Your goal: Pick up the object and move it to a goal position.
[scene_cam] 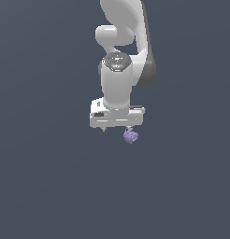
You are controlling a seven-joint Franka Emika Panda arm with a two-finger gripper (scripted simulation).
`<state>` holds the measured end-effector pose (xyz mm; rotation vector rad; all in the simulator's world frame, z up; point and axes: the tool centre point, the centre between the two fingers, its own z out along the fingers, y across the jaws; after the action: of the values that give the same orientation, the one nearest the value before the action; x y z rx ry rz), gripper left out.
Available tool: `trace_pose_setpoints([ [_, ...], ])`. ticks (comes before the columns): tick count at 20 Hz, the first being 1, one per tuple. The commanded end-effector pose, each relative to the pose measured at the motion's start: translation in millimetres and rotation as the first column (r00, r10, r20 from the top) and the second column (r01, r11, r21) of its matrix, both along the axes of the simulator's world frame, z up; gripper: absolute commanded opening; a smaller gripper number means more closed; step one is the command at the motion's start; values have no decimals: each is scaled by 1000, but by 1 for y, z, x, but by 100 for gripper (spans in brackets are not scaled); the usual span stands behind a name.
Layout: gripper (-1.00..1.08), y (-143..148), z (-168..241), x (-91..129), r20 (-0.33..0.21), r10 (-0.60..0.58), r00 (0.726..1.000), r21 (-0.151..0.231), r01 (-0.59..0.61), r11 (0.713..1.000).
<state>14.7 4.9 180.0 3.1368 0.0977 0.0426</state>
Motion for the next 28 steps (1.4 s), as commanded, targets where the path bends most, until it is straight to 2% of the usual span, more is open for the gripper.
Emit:
trace_pose_setpoints([
  [1,100,5,-6,-2,-2,35,999,-2,-35,999],
  [5,100,15,-19,-8,-7,118,993,-5,-118,993],
  [9,100,29,-36,-16,-13,231,973,-7,-231,973],
  [15,100,54,-64,-33,-22,415,910,-6,-415,910],
  [21,100,71,-82,-45,-26,530,847,-1,-531,848],
  [25,100,77,-88,-50,-27,570,821,1,-570,821],
  [28,100,79,-90,-51,-27,582,812,2,-583,813],
])
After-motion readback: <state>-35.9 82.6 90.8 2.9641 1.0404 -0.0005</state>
